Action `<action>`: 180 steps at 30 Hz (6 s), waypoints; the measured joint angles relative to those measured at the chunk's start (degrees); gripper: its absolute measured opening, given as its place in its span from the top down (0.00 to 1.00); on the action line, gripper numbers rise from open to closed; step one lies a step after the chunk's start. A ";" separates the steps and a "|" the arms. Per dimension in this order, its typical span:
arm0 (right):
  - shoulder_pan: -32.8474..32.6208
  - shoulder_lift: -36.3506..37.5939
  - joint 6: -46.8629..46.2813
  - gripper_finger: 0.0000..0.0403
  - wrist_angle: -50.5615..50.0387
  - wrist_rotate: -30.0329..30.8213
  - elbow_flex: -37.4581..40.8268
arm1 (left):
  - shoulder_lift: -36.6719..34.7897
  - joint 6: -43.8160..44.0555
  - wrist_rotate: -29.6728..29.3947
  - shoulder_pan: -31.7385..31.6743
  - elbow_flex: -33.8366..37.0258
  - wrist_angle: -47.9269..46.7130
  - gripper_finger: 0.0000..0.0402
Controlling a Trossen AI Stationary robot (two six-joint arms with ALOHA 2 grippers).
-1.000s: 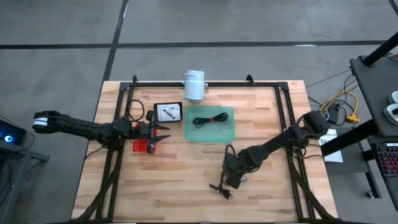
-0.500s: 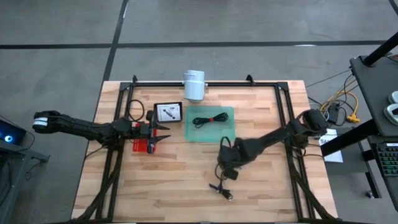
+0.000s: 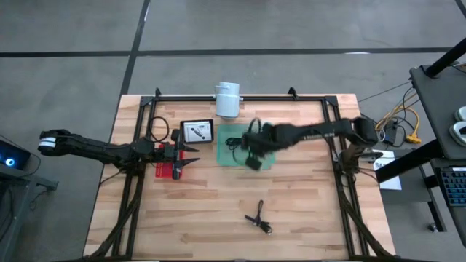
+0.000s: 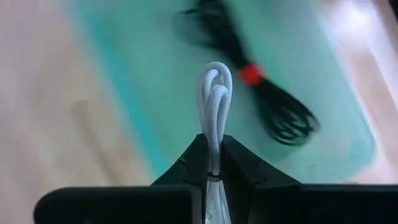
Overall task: Pick and place items into bin
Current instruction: Put the white charger cable into the green bin, then put the top black charger cable into the green bin
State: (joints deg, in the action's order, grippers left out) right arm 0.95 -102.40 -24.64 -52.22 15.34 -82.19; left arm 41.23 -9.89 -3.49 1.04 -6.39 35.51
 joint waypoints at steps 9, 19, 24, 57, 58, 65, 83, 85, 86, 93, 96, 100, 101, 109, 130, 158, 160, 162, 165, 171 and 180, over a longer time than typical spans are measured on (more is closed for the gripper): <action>11.31 -0.01 -14.99 0.96 0.02 -8.38 2.44 | 0.00 0.00 0.00 0.02 0.00 -0.01 0.71; 11.95 -0.01 -16.24 0.85 0.59 -9.51 2.12 | 0.00 0.00 0.01 0.02 0.00 -0.01 0.71; 11.68 -0.01 -15.80 0.75 0.52 -9.61 2.19 | 0.00 0.00 0.00 0.01 0.02 -0.02 0.71; -23.79 -0.10 28.48 0.68 10.80 -12.31 5.67 | 0.00 0.00 0.00 0.00 0.01 -0.01 0.71; -23.95 -0.10 28.46 0.67 12.72 -12.30 6.59 | -0.01 0.00 0.00 0.01 0.00 -0.01 0.71; -25.26 -0.12 28.00 0.65 17.74 -12.77 11.26 | 0.00 0.00 -0.01 0.00 0.02 -0.01 0.71; -25.96 -0.18 27.78 0.68 35.13 -15.57 22.87 | 0.00 0.00 0.00 0.00 0.01 -0.01 0.71; -25.96 -0.20 27.65 0.68 35.44 -15.61 23.69 | 0.00 0.00 0.01 0.00 0.00 -0.01 0.71; -25.96 -0.19 27.65 0.68 36.15 -15.63 24.05 | 0.00 0.00 0.01 0.00 0.02 -0.01 0.71; -26.01 -0.19 28.11 0.70 42.93 -15.83 26.85 | -0.02 0.00 0.01 0.00 0.02 -0.01 0.71; -26.09 -0.19 28.25 0.71 43.03 -15.85 27.73 | 0.00 0.00 0.01 0.00 0.02 -0.01 0.71; -26.07 -0.19 28.45 0.73 44.43 -17.00 28.98 | 0.00 0.00 0.00 0.02 0.02 -0.01 0.71; -26.07 -0.18 28.60 0.74 44.47 -17.10 28.98 | 0.00 0.00 0.01 0.00 0.02 -0.01 0.71; -26.07 -0.18 30.01 0.80 44.91 -17.14 28.99 | 0.00 0.00 0.00 0.00 0.02 -0.01 0.71; -24.54 -1.01 35.37 0.83 46.23 -18.74 29.03 | 0.00 0.02 -0.01 0.01 0.02 -0.01 0.71; -22.87 -4.40 33.91 0.98 46.71 -22.23 26.71 | 0.00 0.04 0.00 0.02 0.04 -0.03 0.71; -22.74 -4.40 33.81 0.98 46.70 -22.22 26.71 | 0.00 0.02 0.01 0.02 0.04 -0.01 0.71; -22.68 -4.29 33.73 0.98 46.66 -22.22 26.73 | 0.00 0.02 0.01 0.02 0.04 -0.03 0.71; -22.68 -4.05 33.82 0.98 46.37 -22.00 26.52 | 0.00 0.02 0.01 0.01 0.04 -0.03 0.71; -22.57 -3.63 34.38 0.98 44.66 -21.09 23.36 | 0.00 0.03 0.00 0.00 0.04 -0.01 0.71; -22.60 -3.39 34.10 0.98 33.94 -18.33 17.89 | 0.00 0.02 0.01 0.00 0.04 -0.03 0.71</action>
State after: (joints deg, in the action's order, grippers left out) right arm -21.65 -105.80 9.45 -18.28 -2.99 -64.30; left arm 41.23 -9.87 -3.49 1.04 -6.35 35.48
